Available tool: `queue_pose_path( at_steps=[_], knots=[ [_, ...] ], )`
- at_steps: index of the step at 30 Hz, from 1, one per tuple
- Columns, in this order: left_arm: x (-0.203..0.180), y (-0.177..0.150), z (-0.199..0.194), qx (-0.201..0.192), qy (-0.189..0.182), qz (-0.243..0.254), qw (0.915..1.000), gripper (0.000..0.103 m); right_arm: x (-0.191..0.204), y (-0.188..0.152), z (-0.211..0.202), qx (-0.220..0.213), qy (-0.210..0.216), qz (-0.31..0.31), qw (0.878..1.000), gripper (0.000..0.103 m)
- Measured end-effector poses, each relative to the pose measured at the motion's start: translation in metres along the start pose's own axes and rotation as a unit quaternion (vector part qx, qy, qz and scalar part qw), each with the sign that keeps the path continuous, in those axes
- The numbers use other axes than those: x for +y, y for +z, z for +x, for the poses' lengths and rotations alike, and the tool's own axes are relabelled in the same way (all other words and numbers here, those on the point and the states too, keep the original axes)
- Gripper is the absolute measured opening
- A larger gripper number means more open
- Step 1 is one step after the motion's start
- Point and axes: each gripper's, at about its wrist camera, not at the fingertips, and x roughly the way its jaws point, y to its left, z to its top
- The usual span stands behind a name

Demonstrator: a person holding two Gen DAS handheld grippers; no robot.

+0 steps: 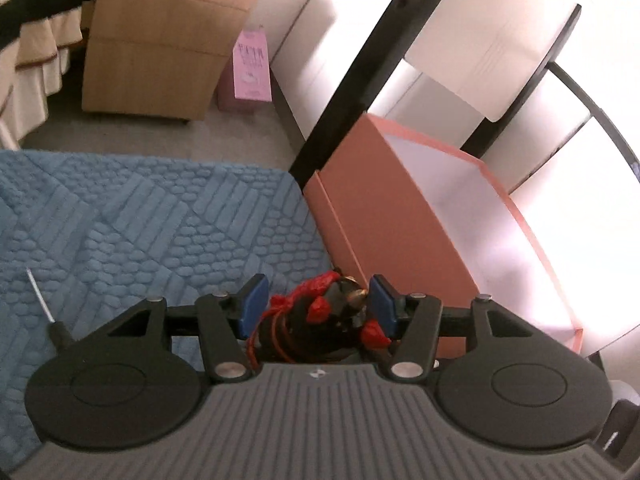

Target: Organize rigid objects

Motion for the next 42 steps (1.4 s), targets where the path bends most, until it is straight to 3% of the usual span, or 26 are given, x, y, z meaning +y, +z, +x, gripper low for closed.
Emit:
queue_pose_path(
  at_steps=[6, 13, 22, 32, 35, 37, 42],
  knots=[
    [0.004, -0.004, 0.006, 0.004, -0.001, 0.001, 1.0000, 0.062, 0.003, 0.004, 0.016, 0.014, -0.009, 0.008, 1.000, 0.007],
    [0.017, -0.002, 0.003, -0.002, -0.010, -0.032, 0.9994, 0.062, 0.003, 0.007, 0.028, 0.031, -0.012, 0.010, 0.999, 0.005],
    [0.023, -0.001, -0.003, -0.007, -0.010, -0.050, 0.9987, 0.062, -0.008, 0.008, 0.036, 0.039, 0.008, 0.039, 0.998, 0.003],
    [0.027, -0.001, -0.006, -0.013, -0.020, -0.061, 0.9978, 0.062, -0.026, 0.009, 0.015, 0.017, 0.071, 0.078, 0.994, 0.003],
    [0.022, -0.001, -0.004, -0.017, -0.026, -0.053, 0.9982, 0.064, -0.029, 0.009, 0.006, 0.009, 0.085, 0.071, 0.994, 0.003],
    [0.018, -0.001, -0.002, -0.018, -0.027, -0.045, 0.9985, 0.075, -0.032, 0.009, -0.004, 0.004, 0.099, 0.055, 0.994, 0.003],
    [0.011, -0.004, 0.008, -0.013, -0.036, -0.024, 0.9990, 0.075, -0.057, 0.009, -0.028, -0.014, 0.150, 0.003, 0.989, 0.005]
  ],
)
